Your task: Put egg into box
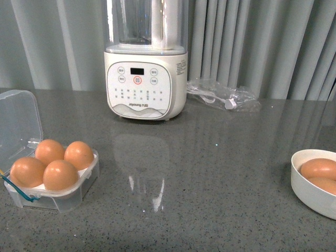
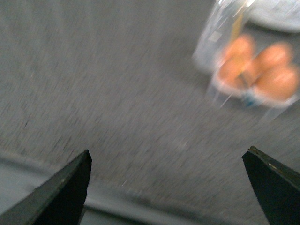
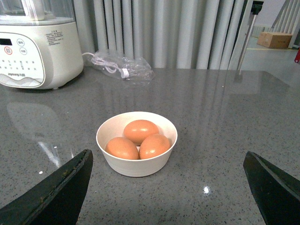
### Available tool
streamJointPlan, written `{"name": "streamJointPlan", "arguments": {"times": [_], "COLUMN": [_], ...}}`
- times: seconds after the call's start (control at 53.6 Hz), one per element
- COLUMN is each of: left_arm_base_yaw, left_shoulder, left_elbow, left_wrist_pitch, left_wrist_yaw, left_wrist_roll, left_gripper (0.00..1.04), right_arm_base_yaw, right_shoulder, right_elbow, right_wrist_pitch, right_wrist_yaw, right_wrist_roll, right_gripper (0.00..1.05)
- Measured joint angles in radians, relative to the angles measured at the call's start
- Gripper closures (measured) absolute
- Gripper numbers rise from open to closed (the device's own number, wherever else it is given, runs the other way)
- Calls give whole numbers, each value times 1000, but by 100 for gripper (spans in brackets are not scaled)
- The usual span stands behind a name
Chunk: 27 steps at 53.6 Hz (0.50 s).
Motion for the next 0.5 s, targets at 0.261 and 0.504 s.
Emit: {"name": "streamJointPlan", "arguments": {"times": [0.261,0.504], "left_arm_base_yaw": [-6,158], "left_shoulder": [71,284], "left_elbow": [51,70], "left_wrist_pitch": [95,330], "left_wrist_yaw": [34,217], "left_wrist_roll": [-86,-37], "left_gripper": [7,7], "right_arm_base_yaw": [0,0], "right_shoulder": [0,0], "right_elbow": [0,0], "right_wrist_pitch": [0,0], "right_wrist_yaw": [-1,-1], "right_wrist_roll": [0,2], "right_gripper": [7,7]}}
